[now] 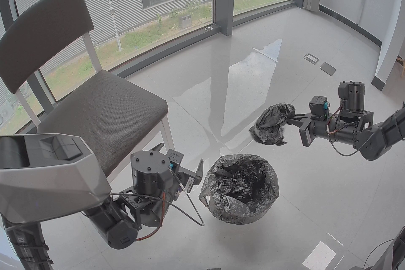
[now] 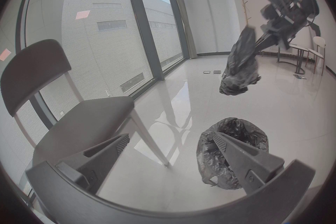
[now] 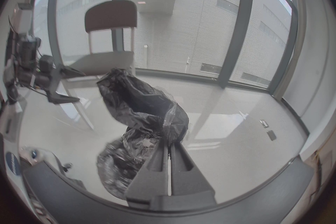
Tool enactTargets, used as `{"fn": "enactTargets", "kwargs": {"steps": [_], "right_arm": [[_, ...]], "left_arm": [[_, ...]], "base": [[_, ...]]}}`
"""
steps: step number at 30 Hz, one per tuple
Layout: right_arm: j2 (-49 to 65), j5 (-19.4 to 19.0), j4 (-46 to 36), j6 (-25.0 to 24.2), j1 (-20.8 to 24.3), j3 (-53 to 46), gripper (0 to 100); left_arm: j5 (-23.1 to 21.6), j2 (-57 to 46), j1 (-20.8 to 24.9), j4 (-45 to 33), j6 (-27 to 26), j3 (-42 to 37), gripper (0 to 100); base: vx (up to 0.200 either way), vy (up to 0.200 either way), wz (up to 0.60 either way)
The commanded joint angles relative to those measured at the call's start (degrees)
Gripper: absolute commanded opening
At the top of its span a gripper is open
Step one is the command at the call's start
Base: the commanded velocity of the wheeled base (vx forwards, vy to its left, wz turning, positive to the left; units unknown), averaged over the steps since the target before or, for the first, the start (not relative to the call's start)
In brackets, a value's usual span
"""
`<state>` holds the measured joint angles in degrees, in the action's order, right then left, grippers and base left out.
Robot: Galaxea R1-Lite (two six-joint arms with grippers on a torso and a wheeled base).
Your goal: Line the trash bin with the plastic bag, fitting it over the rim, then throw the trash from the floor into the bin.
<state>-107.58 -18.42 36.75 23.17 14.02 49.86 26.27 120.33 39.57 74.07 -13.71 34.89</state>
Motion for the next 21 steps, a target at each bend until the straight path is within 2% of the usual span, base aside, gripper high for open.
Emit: {"fn": "enactTargets", "kwargs": {"steps": [1, 8, 14, 21], "right_arm": [[3.3, -0.6, 0.5, -3.0, 6.6, -4.4, 0], [-3.9, -0.6, 1.6, -3.3, 7.1, -3.5, 0], [-13.6, -0.7, 3.8, -3.3, 4.3, 0.9, 0], [-19.4, -2.8, 4.1, -3.3, 3.5, 2.7, 0]], "left_arm": [[0.8, -6.1, -1.3, -0.5, -0.3, -2.8, 100], [1.0, -8.5, -2.0, -0.4, -0.3, -3.1, 100], [1.0, -13.0, -2.1, -0.4, -2.8, -5.4, 100], [1.0, -13.2, -3.0, -0.5, -3.1, -6.2, 100]], "base": [[0.000, 0.000, 0.00], [0.000, 0.000, 0.00], [0.000, 0.000, 0.00], [0.000, 0.000, 0.00]]}}
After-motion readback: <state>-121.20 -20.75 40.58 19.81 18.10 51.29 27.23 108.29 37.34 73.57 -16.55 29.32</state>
